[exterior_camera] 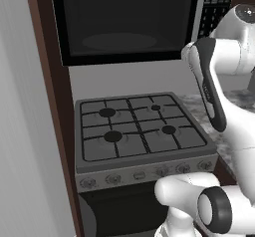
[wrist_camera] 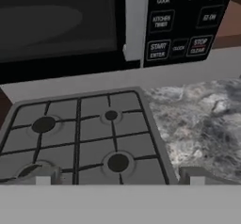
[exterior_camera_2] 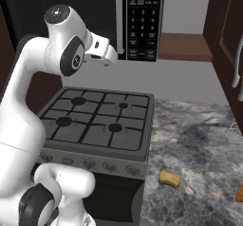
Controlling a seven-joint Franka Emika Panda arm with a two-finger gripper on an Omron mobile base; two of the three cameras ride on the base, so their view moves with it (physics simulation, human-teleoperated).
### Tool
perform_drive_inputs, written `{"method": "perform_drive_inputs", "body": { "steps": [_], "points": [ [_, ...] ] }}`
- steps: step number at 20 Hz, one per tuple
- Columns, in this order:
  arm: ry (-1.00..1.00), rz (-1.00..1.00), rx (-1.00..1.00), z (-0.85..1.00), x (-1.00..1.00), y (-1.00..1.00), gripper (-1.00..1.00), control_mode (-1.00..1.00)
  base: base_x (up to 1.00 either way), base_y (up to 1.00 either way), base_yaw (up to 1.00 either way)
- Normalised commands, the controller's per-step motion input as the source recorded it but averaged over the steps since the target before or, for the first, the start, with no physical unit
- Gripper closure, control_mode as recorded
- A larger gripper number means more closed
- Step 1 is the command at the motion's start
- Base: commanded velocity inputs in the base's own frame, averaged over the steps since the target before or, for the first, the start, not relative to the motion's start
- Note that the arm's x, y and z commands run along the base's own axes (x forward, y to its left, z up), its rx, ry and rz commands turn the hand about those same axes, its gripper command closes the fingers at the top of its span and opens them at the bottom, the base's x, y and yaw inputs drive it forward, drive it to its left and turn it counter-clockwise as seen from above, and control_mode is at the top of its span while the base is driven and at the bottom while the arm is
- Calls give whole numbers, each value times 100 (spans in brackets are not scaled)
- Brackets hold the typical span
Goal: Place the sponge inside the microwave to prepare for sanitizing.
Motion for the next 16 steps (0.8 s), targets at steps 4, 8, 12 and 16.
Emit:
{"method": "perform_drive_inputs", "body": {
  "steps": [4, 8, 12, 16],
  "points": [
    [-21, -1, 12, 60, -12, -32, -100, -100, 0, 0, 0],
    [-12, -1, -4, 21, 1, -18, -100, -100, 0, 0, 0],
    [-9, 0, -5, 8, 1, 0, -100, -100, 0, 0, 0],
    [-3, 0, -1, 0, 33, -5, -100, -100, 0, 0, 0]
  ]
}}
